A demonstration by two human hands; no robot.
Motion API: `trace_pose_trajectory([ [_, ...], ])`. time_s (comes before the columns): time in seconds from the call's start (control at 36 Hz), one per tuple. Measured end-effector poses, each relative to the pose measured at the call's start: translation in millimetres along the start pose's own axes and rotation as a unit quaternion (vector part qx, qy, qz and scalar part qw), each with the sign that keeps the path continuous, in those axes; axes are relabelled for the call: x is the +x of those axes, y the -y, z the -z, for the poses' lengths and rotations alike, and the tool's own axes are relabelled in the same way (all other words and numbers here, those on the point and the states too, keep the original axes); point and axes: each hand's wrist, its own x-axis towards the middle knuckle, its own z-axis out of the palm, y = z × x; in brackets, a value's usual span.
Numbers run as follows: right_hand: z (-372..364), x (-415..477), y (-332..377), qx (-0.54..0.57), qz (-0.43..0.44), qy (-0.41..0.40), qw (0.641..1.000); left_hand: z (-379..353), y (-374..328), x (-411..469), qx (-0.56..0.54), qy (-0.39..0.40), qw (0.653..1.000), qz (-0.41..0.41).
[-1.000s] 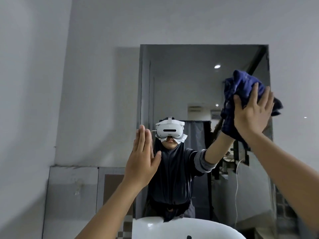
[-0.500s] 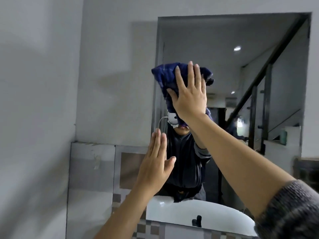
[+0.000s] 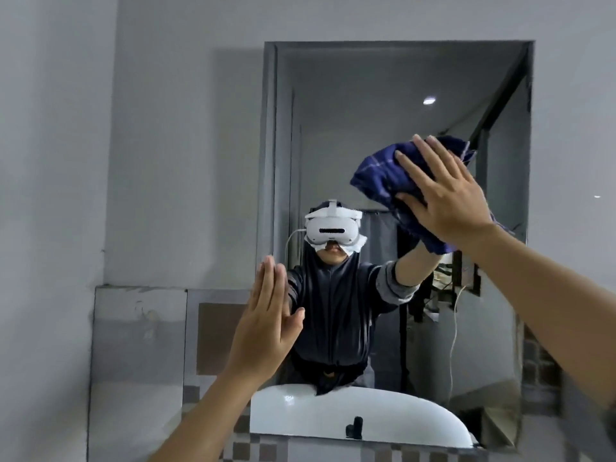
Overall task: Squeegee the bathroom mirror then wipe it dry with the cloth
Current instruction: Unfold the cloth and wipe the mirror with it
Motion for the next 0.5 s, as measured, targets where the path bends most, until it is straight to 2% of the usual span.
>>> trace_pose_trajectory([
  [0.11,0.8,-20.3,-26.7,0.035,-0.152,-0.033,0.987,-0.4,-2.1,0.9,0.004,0.009,1.0,0.007],
  [0.25,-2.6,-45.3,-22.0,0.057,-0.287,-0.053,0.955,0.1,-5.3,0.5,-0.009,0.008,1.0,0.018],
  [0.5,-16.7,-67.2,43.8,0.126,-0.524,-0.085,0.838,-1.9,-5.5,0.2,-0.004,0.024,0.999,0.028],
])
